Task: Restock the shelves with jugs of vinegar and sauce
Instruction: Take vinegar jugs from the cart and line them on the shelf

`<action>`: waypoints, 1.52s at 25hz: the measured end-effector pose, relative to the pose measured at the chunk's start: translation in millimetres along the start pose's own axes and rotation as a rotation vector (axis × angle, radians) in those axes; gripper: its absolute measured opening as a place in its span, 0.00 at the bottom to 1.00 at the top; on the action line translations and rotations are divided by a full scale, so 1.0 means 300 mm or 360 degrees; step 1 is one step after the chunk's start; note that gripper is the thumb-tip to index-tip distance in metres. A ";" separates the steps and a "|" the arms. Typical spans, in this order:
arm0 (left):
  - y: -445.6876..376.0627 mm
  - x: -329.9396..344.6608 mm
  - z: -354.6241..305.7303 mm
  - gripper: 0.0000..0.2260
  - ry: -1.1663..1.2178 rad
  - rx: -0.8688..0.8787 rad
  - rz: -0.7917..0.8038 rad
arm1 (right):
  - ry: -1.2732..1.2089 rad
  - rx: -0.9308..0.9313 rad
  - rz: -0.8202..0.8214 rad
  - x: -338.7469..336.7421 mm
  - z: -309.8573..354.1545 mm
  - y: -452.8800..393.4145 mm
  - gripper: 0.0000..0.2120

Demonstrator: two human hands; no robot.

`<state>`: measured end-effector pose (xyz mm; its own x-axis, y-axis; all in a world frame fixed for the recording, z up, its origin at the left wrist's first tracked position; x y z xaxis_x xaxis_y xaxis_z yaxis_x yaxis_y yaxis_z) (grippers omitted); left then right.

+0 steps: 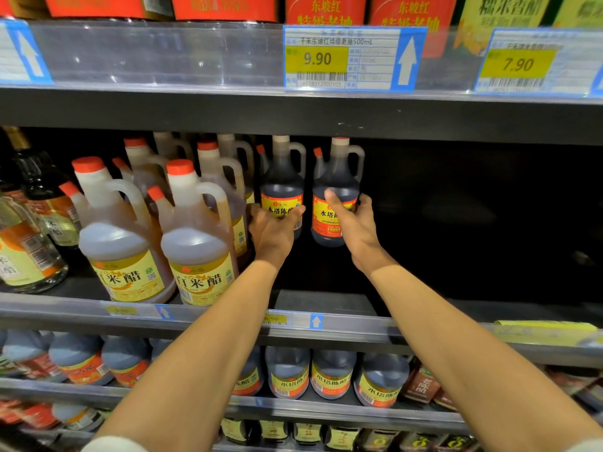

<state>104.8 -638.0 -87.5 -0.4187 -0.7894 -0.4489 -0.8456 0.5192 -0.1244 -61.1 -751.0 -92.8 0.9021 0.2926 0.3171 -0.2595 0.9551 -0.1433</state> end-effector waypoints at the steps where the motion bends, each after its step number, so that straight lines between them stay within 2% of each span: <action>1: 0.003 -0.001 -0.002 0.40 0.0012 0.0013 -0.0008 | 0.0025 0.0000 -0.0020 -0.002 0.001 -0.002 0.39; 4: 0.012 -0.005 -0.004 0.36 0.0034 0.0061 -0.0021 | 0.0078 0.0010 -0.0047 -0.001 0.003 -0.013 0.36; 13: 0.047 -0.016 -0.005 0.31 0.0150 0.0045 -0.0122 | 0.0147 0.0043 -0.0024 0.002 -0.001 -0.031 0.35; 20: 0.043 -0.008 -0.006 0.35 0.0004 0.0076 -0.0066 | 0.0124 0.0042 0.0069 0.010 0.000 -0.011 0.32; 24: 0.045 -0.011 0.000 0.36 -0.0108 0.0055 0.0014 | 0.0218 0.0061 0.0089 0.009 0.015 0.005 0.33; 29: 0.070 -0.034 0.005 0.29 -0.0215 0.0043 0.0159 | 0.0444 0.0084 0.0134 -0.016 0.056 0.031 0.31; 32: 0.111 -0.051 -0.013 0.27 -0.0328 0.0021 0.0286 | 0.0698 0.0074 0.0273 -0.030 0.079 0.068 0.29; 35: 0.167 -0.071 -0.044 0.25 -0.0554 0.0118 0.0426 | 0.0971 0.0124 0.0467 -0.034 0.092 0.130 0.27; 38: 0.237 -0.096 -0.074 0.29 -0.0876 0.0338 0.0622 | 0.1273 0.0147 0.0586 -0.032 0.124 0.189 0.25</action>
<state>49.3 -585.5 -63.8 -0.4024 -0.2811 -0.8712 -0.5613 0.8276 -0.0078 -97.3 -697.9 -69.0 0.7178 0.4950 -0.4896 -0.5766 0.8168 -0.0195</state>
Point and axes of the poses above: each hand's wrist, its own y-axis away from the middle knuckle, its own x-axis out of the palm, z = x × y, the point moved 7 cm from there along -y, towards the middle knuckle, and after that the axes turned 15 degrees about -y, right-handed, at the moved point
